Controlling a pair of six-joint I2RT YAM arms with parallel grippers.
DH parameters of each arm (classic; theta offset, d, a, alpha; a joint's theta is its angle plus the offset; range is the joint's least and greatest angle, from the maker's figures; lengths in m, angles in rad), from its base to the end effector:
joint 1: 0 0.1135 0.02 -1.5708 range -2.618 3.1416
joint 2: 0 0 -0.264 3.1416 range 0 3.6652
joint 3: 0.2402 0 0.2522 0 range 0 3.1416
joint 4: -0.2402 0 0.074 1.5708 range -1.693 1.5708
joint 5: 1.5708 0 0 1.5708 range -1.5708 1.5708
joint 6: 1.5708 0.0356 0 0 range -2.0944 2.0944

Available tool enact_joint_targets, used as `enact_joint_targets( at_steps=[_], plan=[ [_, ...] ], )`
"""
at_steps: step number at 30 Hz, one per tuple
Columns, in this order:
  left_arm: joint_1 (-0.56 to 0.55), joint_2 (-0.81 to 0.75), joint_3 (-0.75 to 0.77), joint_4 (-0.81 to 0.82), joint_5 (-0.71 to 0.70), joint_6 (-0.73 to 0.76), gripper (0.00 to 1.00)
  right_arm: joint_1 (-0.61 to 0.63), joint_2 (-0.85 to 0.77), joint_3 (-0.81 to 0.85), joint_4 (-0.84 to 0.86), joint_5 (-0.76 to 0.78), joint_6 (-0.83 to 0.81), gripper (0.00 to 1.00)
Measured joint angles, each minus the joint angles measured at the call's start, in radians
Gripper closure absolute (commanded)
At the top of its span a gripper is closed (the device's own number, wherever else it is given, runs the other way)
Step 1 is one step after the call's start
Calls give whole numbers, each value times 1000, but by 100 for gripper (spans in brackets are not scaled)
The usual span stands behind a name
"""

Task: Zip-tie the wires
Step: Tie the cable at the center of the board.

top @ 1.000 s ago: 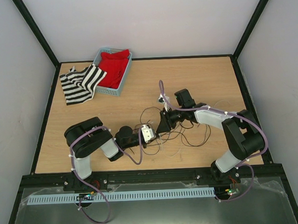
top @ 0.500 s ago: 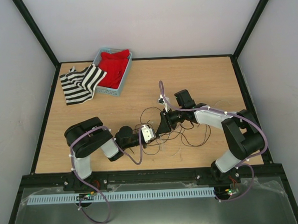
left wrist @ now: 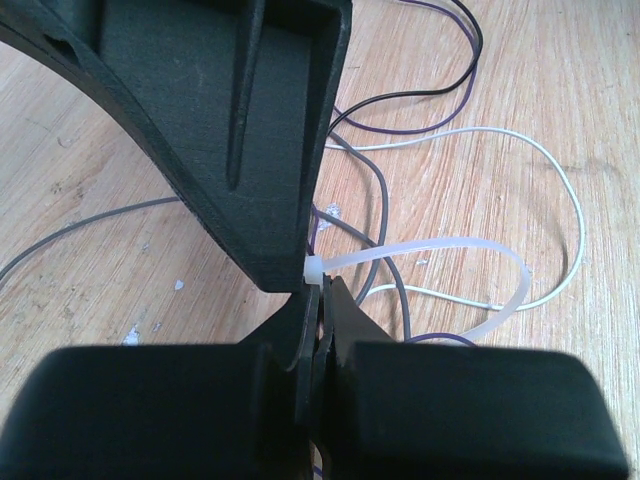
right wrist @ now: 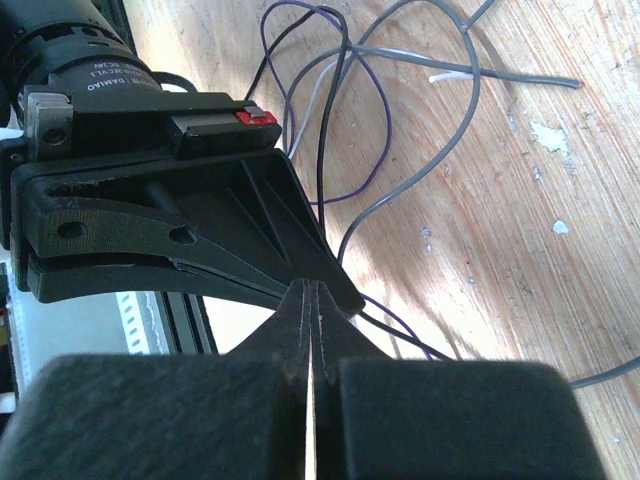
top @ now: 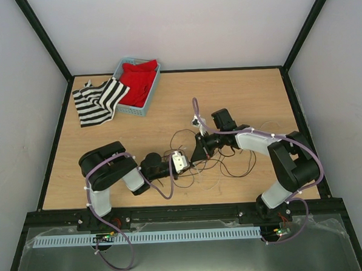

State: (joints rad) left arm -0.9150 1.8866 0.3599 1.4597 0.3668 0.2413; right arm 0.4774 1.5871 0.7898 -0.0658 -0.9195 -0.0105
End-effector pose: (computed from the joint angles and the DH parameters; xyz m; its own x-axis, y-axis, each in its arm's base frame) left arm 0.1605 -0.2295 0.1152 0.1893 0.1198 -0.9746 0.9400 0.2647 0.2151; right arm 0.2539 0.1632 0.1715 -0.6671 -0.3523 -0.6564 -0.7448 0.2972 0.5975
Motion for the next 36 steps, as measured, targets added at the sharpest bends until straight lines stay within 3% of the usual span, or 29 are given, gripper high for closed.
enact_joint_targets(
  at_steps=[21,24,27,30,36],
  plan=[
    [-38,0,0,0,-3,18,100,1,6,66,64,76,72,100],
    [-38,0,0,0,-7,18,100,0,6,66,65,97,77,65],
    [-38,0,0,0,-11,18,100,0,-10,63,64,137,85,45],
    [-38,0,0,0,-18,18,100,0,-68,34,66,177,87,39],
    [-38,0,0,0,-29,21,100,1,-167,-43,68,202,99,39]
  ],
)
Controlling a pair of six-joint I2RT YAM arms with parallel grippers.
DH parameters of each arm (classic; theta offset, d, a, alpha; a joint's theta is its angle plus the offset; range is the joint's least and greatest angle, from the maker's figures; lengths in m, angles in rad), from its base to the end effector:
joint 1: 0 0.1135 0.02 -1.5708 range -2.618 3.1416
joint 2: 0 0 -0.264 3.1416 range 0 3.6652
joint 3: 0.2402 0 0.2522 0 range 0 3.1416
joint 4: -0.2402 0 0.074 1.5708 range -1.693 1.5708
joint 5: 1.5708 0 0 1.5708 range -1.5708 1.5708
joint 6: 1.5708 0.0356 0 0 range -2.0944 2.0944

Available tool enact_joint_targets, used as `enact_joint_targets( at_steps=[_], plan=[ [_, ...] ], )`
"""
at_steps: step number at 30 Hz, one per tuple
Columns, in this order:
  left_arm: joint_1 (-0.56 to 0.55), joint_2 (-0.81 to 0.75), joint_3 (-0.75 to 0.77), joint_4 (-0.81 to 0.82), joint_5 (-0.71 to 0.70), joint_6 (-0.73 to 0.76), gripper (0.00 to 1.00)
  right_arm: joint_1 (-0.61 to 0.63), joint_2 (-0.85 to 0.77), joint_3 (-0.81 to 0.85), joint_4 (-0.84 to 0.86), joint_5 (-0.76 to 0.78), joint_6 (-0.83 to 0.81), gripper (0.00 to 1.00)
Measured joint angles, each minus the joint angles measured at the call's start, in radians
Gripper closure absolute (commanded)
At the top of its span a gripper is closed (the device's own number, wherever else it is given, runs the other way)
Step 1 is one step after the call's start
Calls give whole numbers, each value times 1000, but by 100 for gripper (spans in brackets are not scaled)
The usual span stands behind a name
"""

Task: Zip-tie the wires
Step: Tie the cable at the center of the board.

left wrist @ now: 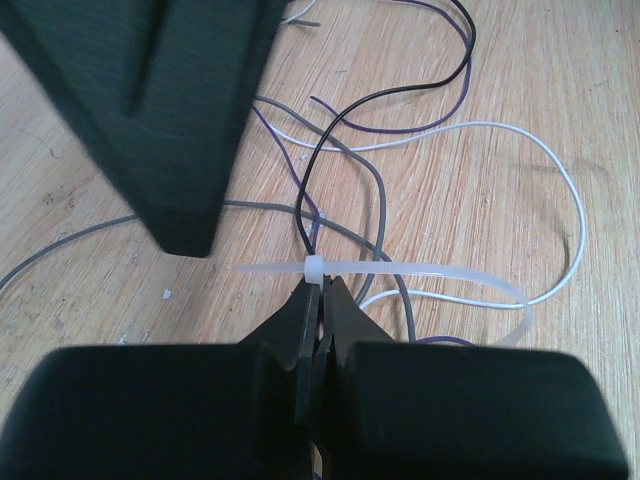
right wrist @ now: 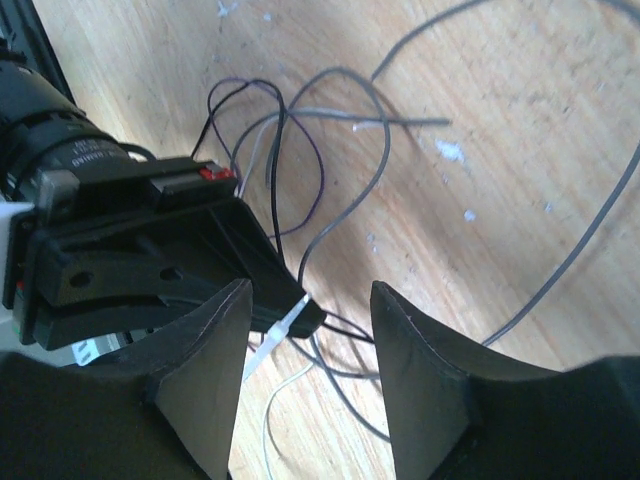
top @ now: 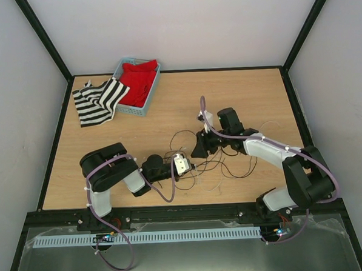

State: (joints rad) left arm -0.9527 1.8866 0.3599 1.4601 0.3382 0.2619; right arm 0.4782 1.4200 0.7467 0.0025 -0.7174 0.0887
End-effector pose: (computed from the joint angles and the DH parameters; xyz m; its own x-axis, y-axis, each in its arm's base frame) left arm 0.1527 -0.2351 0.1152 0.2115 0.1241 -0.9695 0.9379 0.2534 0.2370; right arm 0.2451 0.1534 0.2060 -0.6209 -0.2467 -0.7440 -0.7519 0.4557 0.4765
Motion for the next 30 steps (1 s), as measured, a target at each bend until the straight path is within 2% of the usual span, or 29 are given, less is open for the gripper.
enact_joint_targets(
  at_steps=[12,23,30],
  plan=[
    [0,0,0,0,-6,0,100,30,0,-99,44,-3,78,43],
    [0,0,0,-11,-9,0,100,40,28,-99,95,-16,121,59],
    [-1,0,0,-16,-9,0,100,41,46,-99,107,-21,136,61]
  ],
)
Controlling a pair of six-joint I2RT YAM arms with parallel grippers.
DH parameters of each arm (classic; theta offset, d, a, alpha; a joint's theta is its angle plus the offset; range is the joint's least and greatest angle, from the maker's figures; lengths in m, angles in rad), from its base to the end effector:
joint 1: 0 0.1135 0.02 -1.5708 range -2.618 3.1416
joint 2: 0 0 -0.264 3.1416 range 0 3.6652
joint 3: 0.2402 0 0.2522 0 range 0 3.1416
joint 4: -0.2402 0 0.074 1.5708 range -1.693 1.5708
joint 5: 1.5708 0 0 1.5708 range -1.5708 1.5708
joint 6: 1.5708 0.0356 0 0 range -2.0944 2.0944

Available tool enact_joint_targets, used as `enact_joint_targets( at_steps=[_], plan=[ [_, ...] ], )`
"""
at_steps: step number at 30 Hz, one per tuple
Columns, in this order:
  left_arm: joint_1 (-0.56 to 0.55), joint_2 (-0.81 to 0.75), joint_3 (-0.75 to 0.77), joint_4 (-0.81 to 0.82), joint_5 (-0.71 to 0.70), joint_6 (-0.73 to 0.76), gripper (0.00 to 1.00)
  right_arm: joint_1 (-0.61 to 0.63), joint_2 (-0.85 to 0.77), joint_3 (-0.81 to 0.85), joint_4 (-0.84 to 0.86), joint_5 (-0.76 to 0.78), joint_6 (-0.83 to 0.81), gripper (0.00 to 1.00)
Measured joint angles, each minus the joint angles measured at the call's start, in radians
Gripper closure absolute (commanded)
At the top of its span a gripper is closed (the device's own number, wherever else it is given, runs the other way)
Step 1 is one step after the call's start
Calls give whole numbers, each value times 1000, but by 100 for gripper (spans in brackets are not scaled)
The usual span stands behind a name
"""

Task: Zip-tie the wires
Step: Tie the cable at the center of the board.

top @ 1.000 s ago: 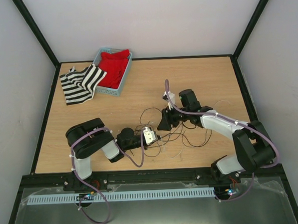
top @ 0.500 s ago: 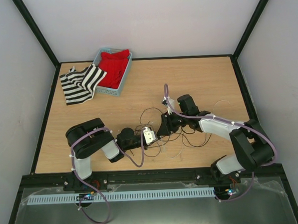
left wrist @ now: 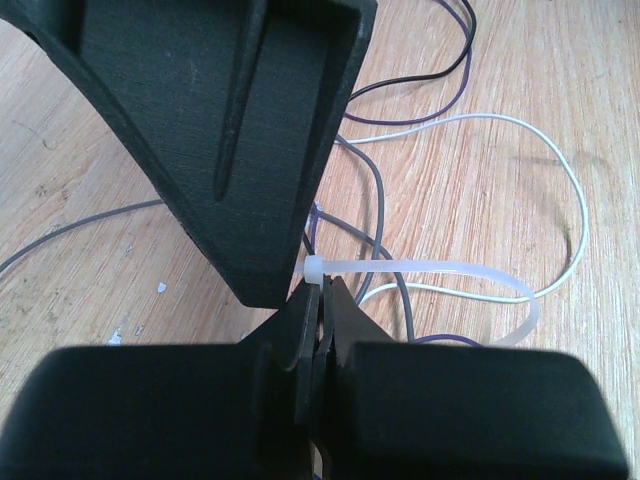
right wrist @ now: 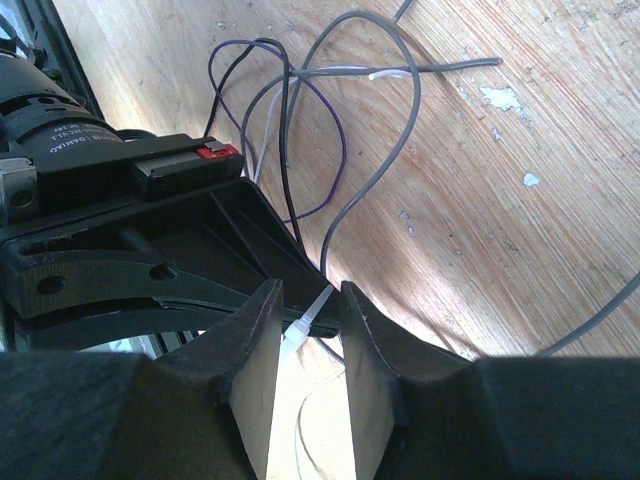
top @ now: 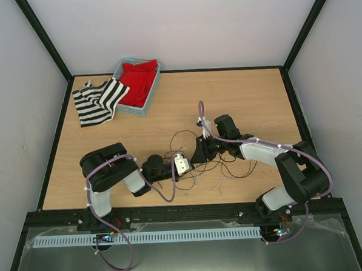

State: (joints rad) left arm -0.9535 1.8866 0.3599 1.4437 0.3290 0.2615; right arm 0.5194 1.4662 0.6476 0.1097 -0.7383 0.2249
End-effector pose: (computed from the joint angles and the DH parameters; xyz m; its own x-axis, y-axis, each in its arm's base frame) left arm 0.1527 -0.2350 0.1134 0.2013 0.1390 -0.9696 0.9379 0.2580 0.2318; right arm 0.2310 0.1597 0.1729 -0.7317 -0.2283 -0.6423 -0.6642 0.4508 0.5964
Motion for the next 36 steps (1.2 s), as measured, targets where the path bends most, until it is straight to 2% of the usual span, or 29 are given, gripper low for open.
enact_joint_targets(
  at_steps=[20,28,33,36],
  plan=[
    [-5,0,0,0,-49,-2,100,4,10,0,2,0,35,69],
    [-8,0,0,-1,-68,-5,100,4,23,0,5,-2,45,92],
    [-8,0,0,-9,-71,-8,100,5,37,12,-7,-3,42,99],
    [-8,0,0,-5,-80,-8,100,6,48,35,-27,-3,37,100]
  ],
)
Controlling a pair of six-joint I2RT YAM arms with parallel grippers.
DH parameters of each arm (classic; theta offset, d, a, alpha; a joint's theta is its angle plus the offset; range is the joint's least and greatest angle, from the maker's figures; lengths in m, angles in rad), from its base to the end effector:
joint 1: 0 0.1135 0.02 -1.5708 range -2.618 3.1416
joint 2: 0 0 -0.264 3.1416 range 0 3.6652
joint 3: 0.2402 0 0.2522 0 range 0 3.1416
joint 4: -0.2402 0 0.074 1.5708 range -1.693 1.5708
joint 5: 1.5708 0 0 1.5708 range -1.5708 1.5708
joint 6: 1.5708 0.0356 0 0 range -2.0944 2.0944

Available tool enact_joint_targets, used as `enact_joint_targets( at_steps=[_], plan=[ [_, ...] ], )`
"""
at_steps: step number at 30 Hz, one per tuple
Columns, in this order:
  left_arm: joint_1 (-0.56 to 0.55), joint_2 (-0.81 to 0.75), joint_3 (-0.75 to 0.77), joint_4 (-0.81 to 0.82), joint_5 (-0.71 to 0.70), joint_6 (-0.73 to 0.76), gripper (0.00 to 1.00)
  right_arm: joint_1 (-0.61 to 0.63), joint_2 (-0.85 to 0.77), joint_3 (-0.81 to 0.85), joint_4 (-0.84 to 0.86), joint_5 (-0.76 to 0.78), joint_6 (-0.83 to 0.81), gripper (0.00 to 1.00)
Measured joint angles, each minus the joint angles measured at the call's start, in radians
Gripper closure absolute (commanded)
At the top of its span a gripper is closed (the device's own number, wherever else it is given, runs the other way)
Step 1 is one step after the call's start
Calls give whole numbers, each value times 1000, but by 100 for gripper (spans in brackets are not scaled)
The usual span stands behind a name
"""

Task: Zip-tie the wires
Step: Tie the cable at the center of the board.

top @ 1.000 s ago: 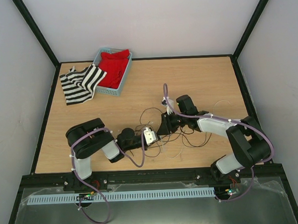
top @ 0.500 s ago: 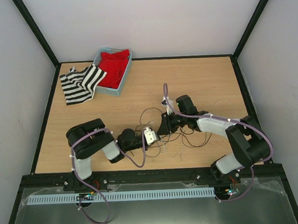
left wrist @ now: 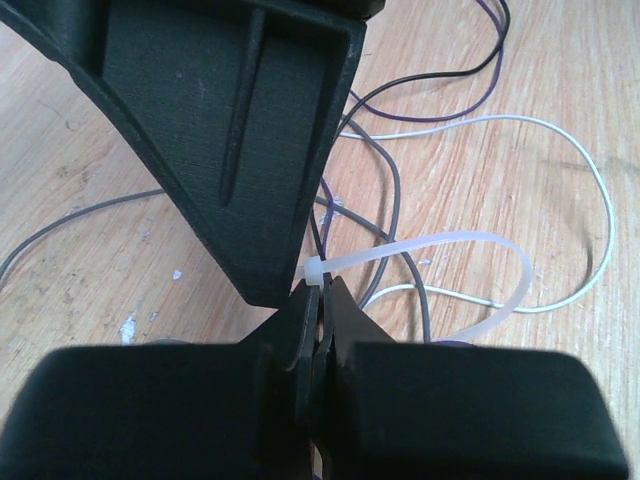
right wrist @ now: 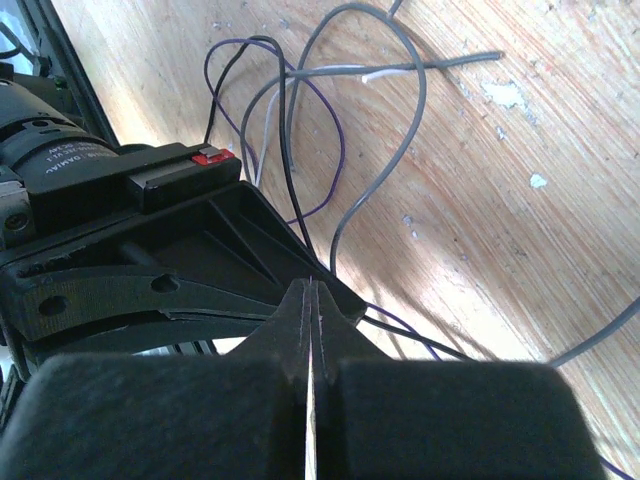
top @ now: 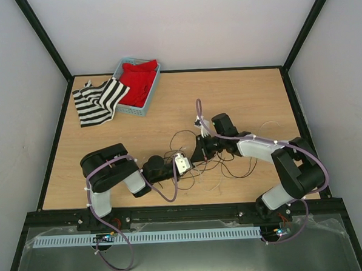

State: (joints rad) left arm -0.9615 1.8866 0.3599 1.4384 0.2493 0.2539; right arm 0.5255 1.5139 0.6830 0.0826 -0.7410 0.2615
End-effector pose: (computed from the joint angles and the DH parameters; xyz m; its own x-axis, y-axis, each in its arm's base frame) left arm 0.1535 -0.2353 0.1128 0.1861 0.1587 -0.9696 0.9180 0.3236 0.2291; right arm 0.2370 0.1652 0.1684 -0.7749 -0.2289 -0.5892 -0.6187 0.4651 0.6331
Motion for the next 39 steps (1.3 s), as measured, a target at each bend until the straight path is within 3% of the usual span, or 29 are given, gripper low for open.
enact_joint_targets(
  at_steps=[39],
  plan=[
    [7,0,7,34,22,-1,100,-31,56,168,-79,28,-25,100]
  ],
)
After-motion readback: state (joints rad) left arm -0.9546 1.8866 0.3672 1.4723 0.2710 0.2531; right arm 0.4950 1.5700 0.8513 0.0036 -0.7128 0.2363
